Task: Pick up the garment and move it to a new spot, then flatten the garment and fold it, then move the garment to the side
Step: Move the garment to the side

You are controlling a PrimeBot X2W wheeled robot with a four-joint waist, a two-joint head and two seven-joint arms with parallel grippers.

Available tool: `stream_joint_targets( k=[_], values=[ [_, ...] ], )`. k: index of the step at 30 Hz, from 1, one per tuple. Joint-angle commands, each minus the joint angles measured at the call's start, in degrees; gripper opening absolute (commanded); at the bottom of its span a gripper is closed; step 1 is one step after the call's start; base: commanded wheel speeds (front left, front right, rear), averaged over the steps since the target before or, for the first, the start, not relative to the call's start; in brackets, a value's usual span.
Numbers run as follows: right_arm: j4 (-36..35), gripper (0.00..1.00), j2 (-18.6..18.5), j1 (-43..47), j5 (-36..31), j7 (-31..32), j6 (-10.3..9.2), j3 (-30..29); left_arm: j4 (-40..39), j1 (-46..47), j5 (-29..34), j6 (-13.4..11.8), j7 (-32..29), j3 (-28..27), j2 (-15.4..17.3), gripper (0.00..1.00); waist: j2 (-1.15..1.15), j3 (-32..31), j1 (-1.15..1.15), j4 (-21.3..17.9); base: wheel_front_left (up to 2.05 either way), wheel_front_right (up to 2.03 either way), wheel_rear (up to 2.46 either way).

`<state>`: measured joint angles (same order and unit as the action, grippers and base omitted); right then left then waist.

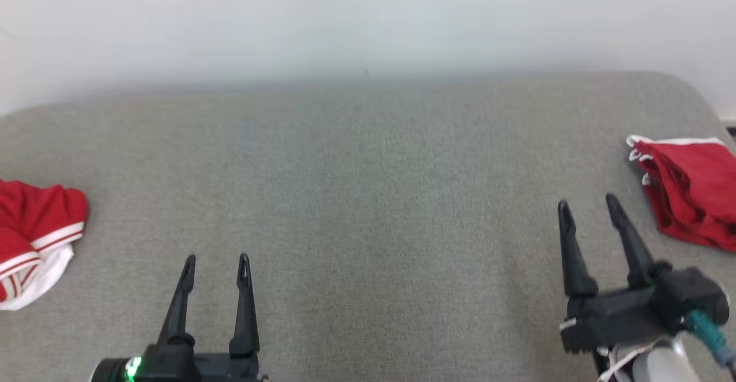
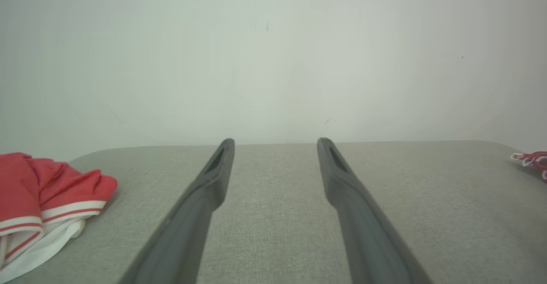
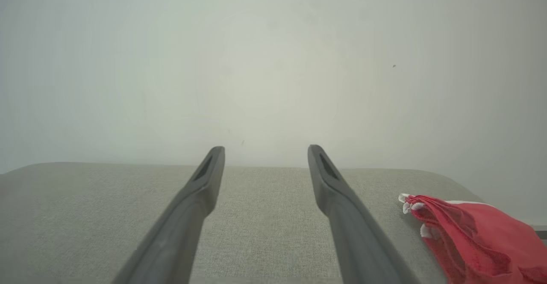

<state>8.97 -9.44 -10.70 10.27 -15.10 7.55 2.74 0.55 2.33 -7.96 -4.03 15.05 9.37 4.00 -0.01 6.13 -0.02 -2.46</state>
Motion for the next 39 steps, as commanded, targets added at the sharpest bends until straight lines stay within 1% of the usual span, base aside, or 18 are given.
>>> stream_joint_targets(
  k=[1, 6, 10, 13, 17, 18, 29, 39],
  values=[
    [-1.04, 1.0, 1.22, 2.81, -0.94, -0.05, -0.14, -0.31, 0.41, -1.67, 0.68, 0.51, 0.17, -0.4, -0.32, 1.0, 0.01, -4.04, 0.02, 1.63, 0.0, 0.0, 0.0],
    [-4.83, 1.0, 4.08, 8.16, -2.56, -0.05, -0.14, -3.01, 1.53, -4.03, 0.83, 1.32, 0.18, -1.49, -0.71, 1.0, 0.01, -6.3, 0.02, 1.53, 0.0, 0.0, 0.0],
    [-6.31, 1.0, 4.99, 11.12, -3.34, -0.05, -0.14, -3.06, 1.87, -5.41, 2.14, 1.61, 0.17, -1.71, -0.82, 1.0, 0.01, -7.74, 0.02, 1.44, 0.0, 0.0, 0.0],
    [-6.35, 1.0, 5.51, 13.64, -2.77, -0.05, -0.14, -2.34, 2.02, -6.67, 2.49, 1.98, 0.17, -1.97, -0.94, 1.0, 0.01, -9.15, 0.02, 1.4, 0.0, 0.0, 0.0],
    [-7.3, 1.0, 5.77, 17.47, -4.11, -0.05, -0.14, -1.91, 2.83, -8.83, 3.57, 3.44, 0.17, -1.96, -1.07, 1.0, 0.01, -11.07, 0.02, 1.53, 0.0, 0.0, 0.0],
    [-7.42, 1.0, 5.79, 17.94, -4.38, -0.05, -0.14, -1.79, 2.83, -9.03, 3.73, 3.44, 0.17, -2.07, -1.07, 1.0, 0.01, -11.26, 0.02, 1.5, 0.0, 0.0, 0.0],
    [-8.31, 1.0, 6.02, 20.21, -4.83, -0.05, -0.14, -1.62, 3.26, -10.89, 4.09, 3.99, 0.17, -2.57, -1.15, 1.0, 0.01, -12.25, 0.02, 1.15, 0.0, 0.0, 0.0],
    [-8.68, 1.0, 5.97, 20.11, -4.99, -0.05, -0.14, -2.28, 3.3, -10.57, 3.87, 3.78, 0.17, -2.26, -1.16, 1.0, 0.01, -11.94, 0.02, 1.26, 0.0, 0.0, 0.0]
  ],
)
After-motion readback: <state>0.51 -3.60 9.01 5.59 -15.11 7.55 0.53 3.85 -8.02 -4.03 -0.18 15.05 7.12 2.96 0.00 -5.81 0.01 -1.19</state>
